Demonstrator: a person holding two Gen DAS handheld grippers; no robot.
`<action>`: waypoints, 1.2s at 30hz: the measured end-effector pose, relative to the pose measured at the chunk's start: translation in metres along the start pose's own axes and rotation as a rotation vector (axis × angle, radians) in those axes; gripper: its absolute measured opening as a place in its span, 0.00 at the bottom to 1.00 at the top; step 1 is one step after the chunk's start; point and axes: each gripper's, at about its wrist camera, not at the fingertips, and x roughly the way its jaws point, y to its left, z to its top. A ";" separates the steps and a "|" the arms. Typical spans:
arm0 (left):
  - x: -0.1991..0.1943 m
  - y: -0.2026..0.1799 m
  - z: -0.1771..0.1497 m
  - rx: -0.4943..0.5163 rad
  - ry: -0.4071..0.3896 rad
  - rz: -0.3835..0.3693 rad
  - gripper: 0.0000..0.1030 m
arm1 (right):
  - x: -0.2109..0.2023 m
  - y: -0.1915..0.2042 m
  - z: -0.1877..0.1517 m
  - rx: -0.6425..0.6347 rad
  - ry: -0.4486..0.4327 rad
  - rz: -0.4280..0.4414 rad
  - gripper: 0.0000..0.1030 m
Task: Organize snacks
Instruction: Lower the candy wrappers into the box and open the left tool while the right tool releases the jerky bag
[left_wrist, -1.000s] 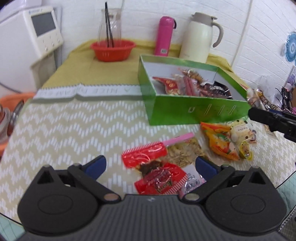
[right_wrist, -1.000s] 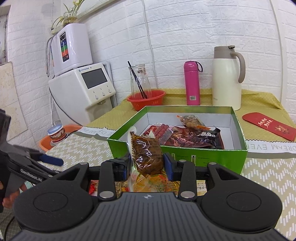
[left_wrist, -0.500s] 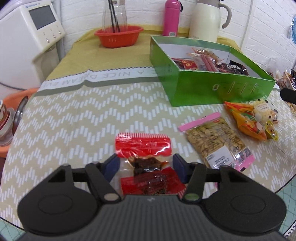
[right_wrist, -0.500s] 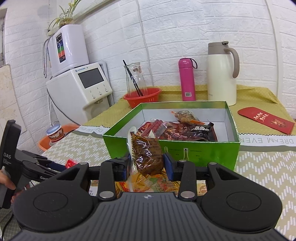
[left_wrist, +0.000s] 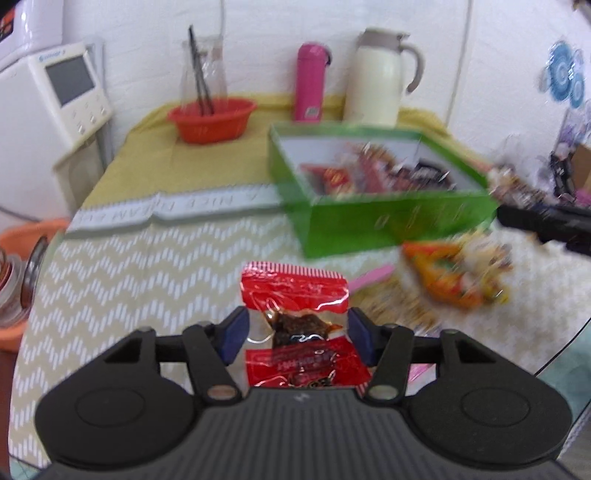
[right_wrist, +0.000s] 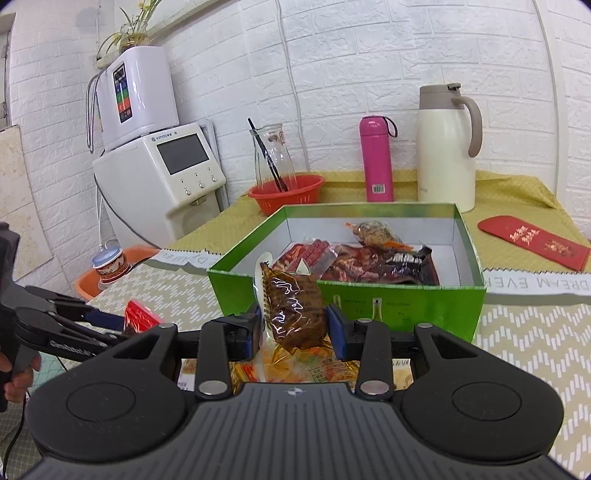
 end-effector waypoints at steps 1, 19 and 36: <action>-0.005 -0.005 0.009 0.008 -0.029 -0.012 0.55 | 0.001 -0.002 0.004 -0.005 -0.010 -0.005 0.63; 0.066 -0.041 0.124 -0.044 -0.254 -0.042 0.61 | 0.072 -0.042 0.036 -0.079 -0.020 -0.145 0.70; 0.057 -0.039 0.100 -0.053 -0.275 0.097 0.97 | 0.058 -0.028 0.027 -0.134 -0.001 -0.202 1.00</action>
